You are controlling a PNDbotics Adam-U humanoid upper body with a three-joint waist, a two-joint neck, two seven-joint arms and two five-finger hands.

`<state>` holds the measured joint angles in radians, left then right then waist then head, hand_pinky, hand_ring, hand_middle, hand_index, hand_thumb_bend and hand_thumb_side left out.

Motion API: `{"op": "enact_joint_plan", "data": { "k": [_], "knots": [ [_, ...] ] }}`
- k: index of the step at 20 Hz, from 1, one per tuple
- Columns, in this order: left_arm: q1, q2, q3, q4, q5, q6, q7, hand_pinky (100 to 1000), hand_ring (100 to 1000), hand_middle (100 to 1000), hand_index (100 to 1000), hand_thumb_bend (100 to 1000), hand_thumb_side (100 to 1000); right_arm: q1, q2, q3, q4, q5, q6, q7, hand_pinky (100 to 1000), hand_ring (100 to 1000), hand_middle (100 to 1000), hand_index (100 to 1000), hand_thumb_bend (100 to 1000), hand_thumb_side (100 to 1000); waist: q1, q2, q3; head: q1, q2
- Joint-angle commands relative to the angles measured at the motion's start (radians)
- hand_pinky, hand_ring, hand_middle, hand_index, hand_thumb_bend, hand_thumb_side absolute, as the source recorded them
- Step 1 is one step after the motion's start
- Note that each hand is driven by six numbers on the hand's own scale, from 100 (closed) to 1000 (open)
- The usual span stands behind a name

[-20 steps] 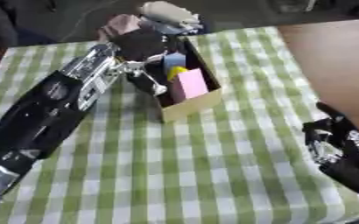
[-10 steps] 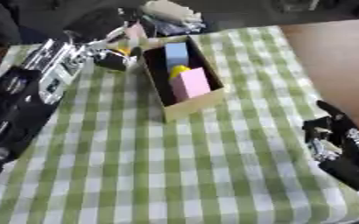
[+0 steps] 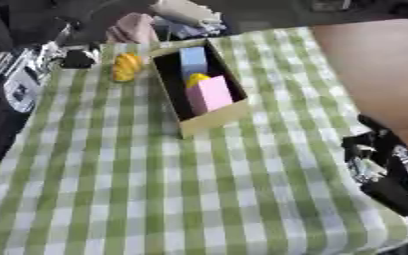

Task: Pick up objects on the table and place them in the box.

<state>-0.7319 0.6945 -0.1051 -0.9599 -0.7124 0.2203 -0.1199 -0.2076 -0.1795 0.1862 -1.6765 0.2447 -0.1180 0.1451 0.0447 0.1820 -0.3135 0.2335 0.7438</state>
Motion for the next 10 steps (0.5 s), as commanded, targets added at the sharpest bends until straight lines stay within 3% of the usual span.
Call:
{"op": "enact_joint_plan", "data": {
  "k": [1,5,10],
  "knots": [
    [-0.04,-0.005,0.019,0.069,0.013,-0.006,0.025,774,748,809,890,100,520,-0.013,0.0,0.002,-0.01,-0.007,-0.001,0.005,660,789,600,968,100,457,-0.017,0.002,-0.006,0.01,-0.017],
    [-0.06,-0.029,0.015,0.095,0.029,-0.02,0.051,773,747,807,889,100,582,-0.018,0.002,0.009,-0.01,-0.012,0.0,0.01,660,786,600,968,100,450,-0.024,0.01,-0.023,0.029,-0.034],
    [-0.06,-0.048,0.009,0.111,0.038,-0.01,0.083,770,745,807,888,100,592,-0.022,0.004,0.015,-0.01,-0.017,0.001,0.015,659,784,600,968,100,444,-0.028,0.02,-0.043,0.053,-0.049]
  ]
}}
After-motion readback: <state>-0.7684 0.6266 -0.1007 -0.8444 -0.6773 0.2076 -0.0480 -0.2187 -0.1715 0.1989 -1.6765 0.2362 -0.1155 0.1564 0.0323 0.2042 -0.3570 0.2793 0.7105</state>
